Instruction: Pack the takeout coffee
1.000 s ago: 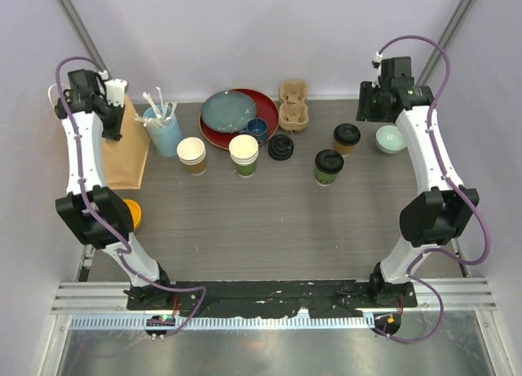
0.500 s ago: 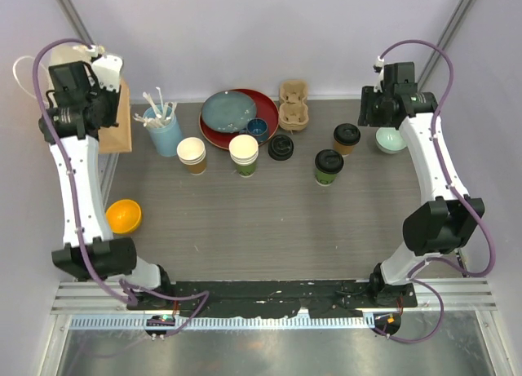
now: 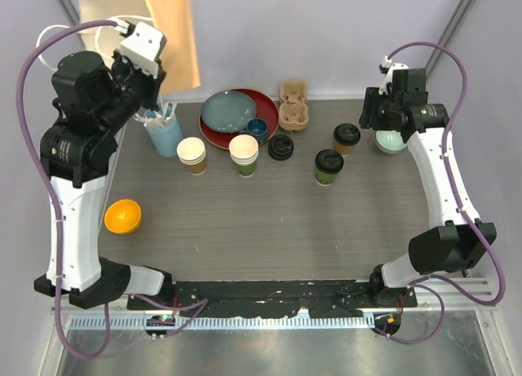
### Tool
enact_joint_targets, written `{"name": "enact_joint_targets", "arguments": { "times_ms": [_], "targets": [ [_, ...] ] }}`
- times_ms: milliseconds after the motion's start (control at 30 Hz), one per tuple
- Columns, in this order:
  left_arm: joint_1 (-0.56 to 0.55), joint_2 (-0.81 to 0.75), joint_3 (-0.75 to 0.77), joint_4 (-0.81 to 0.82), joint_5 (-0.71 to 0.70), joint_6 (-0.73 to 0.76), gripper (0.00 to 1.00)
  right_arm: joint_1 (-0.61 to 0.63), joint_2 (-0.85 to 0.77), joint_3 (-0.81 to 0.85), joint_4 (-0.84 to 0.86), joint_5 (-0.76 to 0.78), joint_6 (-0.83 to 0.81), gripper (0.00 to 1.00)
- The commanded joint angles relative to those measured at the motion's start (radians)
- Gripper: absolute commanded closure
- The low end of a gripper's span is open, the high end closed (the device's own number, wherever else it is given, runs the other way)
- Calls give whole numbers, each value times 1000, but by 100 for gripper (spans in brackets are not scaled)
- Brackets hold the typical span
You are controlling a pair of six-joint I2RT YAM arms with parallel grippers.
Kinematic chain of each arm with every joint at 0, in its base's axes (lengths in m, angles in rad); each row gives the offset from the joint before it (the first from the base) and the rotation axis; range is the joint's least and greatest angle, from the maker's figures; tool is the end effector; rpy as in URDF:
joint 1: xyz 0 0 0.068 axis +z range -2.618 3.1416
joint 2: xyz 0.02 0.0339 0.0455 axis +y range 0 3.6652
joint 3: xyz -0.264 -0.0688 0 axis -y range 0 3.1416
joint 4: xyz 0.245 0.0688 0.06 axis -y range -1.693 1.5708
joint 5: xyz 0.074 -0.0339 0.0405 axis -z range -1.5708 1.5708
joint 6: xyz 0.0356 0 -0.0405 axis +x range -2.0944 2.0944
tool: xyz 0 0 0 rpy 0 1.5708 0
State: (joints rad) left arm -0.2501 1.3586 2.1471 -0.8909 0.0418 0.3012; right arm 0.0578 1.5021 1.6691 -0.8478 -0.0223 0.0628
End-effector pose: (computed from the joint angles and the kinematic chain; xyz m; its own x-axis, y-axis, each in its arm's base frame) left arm 0.1968 -0.0518 0.5765 -0.0093 0.3083 -0.9512 0.3040 0.9071 0.2910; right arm 0.3181 0.0192 0.4078 -0.6318 0.0263 -0.7747 -0.0355 0.9974 0.0628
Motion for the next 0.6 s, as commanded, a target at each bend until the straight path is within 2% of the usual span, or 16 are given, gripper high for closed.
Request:
{"name": "enact_joint_targets", "arguments": {
  "times_ms": [0,33,67,100,167,233,333,467,567],
  "targets": [
    [-165,13,117,-159,124,-39,100,4,-68,-12,53,-19,9,49],
    [-210,17,134,-198,151,-24,100,4,-74,-19,55,-19,9,49],
    [-313,16,135,-238,209,25,100,4,-77,-20,56,-21,9,50],
    [-371,11,131,-316,231,51,100,4,-80,-22,59,-22,9,50],
    [-502,-16,76,-367,300,84,100,5,-83,-23,59,-19,8,50],
    [-517,-38,-4,-428,409,125,100,4,-86,-28,59,-11,6,49],
    [-558,-61,-109,-482,497,168,100,4,-86,-32,59,-4,3,49],
    [-668,-72,-216,-554,475,249,100,4,-82,-34,56,5,0,50],
    [-706,-78,-306,-554,399,279,100,4,-72,-34,52,15,-1,50]
  ]
}}
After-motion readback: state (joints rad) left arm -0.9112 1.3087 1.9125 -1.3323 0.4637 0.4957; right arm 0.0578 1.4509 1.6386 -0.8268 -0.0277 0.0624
